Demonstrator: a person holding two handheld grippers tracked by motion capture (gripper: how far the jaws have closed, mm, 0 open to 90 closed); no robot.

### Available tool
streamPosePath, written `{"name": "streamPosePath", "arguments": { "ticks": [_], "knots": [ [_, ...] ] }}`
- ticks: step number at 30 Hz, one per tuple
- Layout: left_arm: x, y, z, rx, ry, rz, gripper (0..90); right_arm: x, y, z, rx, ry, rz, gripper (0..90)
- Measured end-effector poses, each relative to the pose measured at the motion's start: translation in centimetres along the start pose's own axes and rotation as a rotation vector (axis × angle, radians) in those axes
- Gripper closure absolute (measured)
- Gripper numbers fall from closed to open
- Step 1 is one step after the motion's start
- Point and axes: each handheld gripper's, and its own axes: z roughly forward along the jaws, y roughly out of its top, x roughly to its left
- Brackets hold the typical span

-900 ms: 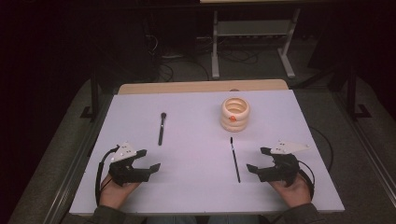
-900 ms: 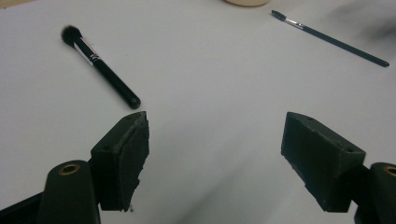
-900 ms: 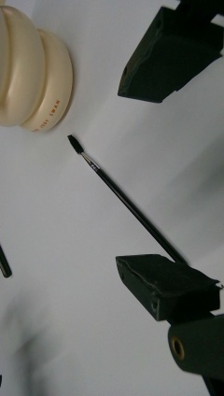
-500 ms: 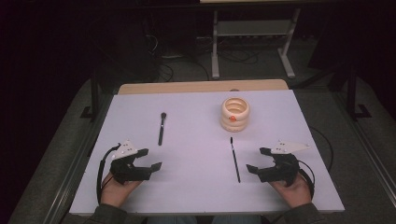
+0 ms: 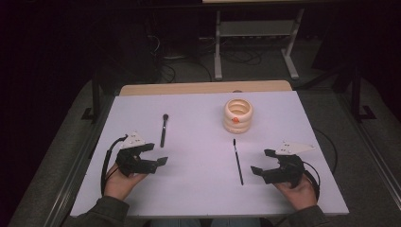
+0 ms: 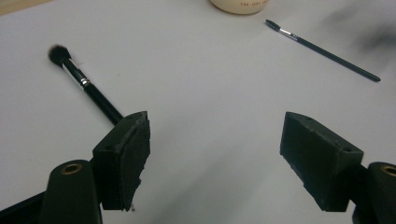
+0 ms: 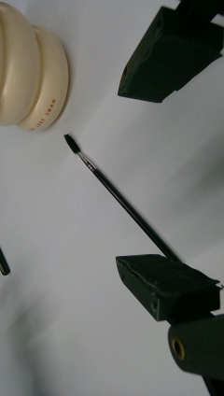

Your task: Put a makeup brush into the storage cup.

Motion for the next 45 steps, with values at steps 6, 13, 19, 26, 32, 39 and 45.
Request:
{"name": "streamPosePath", "arguments": {
  "ticks": [6, 13, 19, 26, 32, 39, 45],
  "knots": [
    [1.8, 1.7, 0.3, 0.029, 0.030, -0.037, 24.1, 0.2, 0.2, -0.2, -0.005, -0.006, -0.012, 14.5],
    [4.1, 4.2, 1.5, 0.089, 0.055, -0.082, 25.7, 0.5, 0.3, 0.0, 0.004, -0.004, -0.017, 14.5],
    [6.0, 5.9, 4.5, 0.165, 0.078, -0.118, 27.0, 0.4, 0.4, 0.0, -0.001, 0.001, -0.016, 14.4],
    [7.0, 6.4, 7.0, 0.239, 0.110, -0.122, 31.2, 0.2, 0.3, 0.0, -0.005, 0.003, -0.010, 14.4],
    [7.7, 6.3, 8.7, 0.295, 0.178, -0.111, 34.5, 0.1, 0.4, -0.2, -0.017, 0.003, -0.005, 14.5],
    [9.1, 5.8, 10.1, 0.330, 0.196, -0.215, 43.3, 0.1, 0.4, 0.1, -0.005, 0.003, -0.006, 14.5],
    [9.9, 5.1, 11.2, 0.366, 0.215, -0.278, 48.3, 0.1, 0.5, 0.1, -0.006, 0.004, -0.005, 14.5]
  ]
}}
